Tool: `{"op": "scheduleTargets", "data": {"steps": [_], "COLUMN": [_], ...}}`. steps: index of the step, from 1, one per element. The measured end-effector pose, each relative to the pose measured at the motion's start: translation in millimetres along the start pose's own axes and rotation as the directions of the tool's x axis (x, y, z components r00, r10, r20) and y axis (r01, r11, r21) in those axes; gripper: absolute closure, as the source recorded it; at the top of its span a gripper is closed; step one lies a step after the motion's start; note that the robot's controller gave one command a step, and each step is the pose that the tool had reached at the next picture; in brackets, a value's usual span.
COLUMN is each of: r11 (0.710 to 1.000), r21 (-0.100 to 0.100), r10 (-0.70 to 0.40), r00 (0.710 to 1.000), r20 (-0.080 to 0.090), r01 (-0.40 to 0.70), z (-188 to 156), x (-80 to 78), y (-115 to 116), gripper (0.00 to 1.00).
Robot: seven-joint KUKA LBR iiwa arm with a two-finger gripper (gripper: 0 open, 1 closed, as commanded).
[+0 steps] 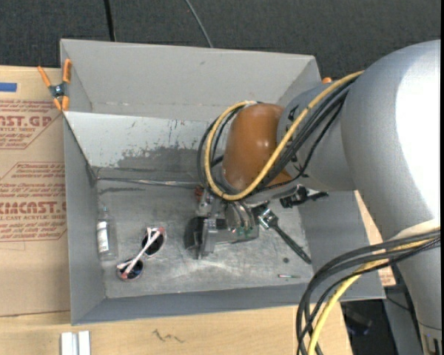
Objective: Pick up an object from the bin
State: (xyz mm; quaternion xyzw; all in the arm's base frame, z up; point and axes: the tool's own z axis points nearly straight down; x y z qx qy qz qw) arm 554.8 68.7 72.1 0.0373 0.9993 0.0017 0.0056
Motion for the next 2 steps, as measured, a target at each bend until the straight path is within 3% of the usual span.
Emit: {"op": "scheduleTargets", "data": {"steps": [1, 2], "r11": [1.000, 0.997], "r21": [0.000, 0.005], "r10": [0.000, 0.074], "r00": [1.000, 0.997], "r20": [0.000, -0.013], "r01": [0.000, -0.074], "z": [0.0, -132.1], "x": [0.0, -7.4], "y": [0.0, -3.6], "gripper": [1.00, 1.00]}}
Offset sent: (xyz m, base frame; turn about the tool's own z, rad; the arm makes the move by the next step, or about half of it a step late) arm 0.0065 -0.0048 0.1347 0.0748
